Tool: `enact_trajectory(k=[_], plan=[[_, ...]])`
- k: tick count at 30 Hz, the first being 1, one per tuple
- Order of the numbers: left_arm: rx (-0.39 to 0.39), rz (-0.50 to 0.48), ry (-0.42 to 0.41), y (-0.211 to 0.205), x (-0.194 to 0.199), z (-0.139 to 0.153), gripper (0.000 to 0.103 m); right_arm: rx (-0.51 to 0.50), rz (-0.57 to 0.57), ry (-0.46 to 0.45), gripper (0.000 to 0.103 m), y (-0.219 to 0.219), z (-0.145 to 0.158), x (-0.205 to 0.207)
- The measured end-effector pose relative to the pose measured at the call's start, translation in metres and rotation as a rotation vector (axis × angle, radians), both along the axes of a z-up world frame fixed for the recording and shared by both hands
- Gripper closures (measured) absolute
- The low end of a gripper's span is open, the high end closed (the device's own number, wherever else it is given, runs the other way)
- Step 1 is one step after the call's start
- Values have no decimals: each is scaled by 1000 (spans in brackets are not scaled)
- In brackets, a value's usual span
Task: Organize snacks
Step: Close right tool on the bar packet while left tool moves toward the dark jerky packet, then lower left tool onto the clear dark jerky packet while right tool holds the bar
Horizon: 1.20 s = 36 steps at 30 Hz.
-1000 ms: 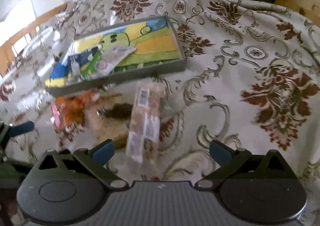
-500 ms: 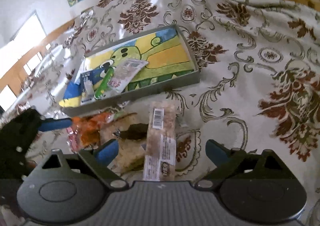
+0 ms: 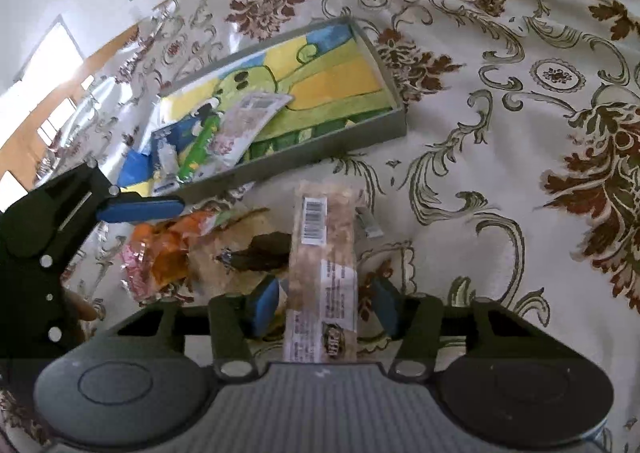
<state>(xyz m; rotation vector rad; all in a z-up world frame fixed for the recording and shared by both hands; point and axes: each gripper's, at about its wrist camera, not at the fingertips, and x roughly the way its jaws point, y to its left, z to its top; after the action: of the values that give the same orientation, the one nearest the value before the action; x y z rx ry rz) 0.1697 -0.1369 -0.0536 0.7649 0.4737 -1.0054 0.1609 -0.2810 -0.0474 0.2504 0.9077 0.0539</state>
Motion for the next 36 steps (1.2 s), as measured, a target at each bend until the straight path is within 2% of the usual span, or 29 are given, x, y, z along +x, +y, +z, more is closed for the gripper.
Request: enact_trajectory(k=[1,3,6,12,16,24,27,31,36], plan=[[10,3,2,-3,0,0,4,-1,5,4,49,0,-1,0],[23,2,10,-7,1,1,3,16,16,1,60,-1,1,-2],[38,7,19,-13,5,3,1,2,15,1,61,-5,5,-5],[58,71,52,-29,23,3,1,16,-58,23,61,-31,7,-7],[103,77,107,-40,38,-5,1,46,-86,39,61,-47,7,-7],[175,164,265,-52,75,-23,1,55,-77,52,61,-49,6,-6],[206,206,285,-59,79,-28,1,66,-79,53,61,-50,5,-7],[212,233,254,-62,73,-31,1,65,-83,51,61,-49,5,-7],[193,297,307,-59,81,-30,1,60,-76,35,59,-46,9,-9]])
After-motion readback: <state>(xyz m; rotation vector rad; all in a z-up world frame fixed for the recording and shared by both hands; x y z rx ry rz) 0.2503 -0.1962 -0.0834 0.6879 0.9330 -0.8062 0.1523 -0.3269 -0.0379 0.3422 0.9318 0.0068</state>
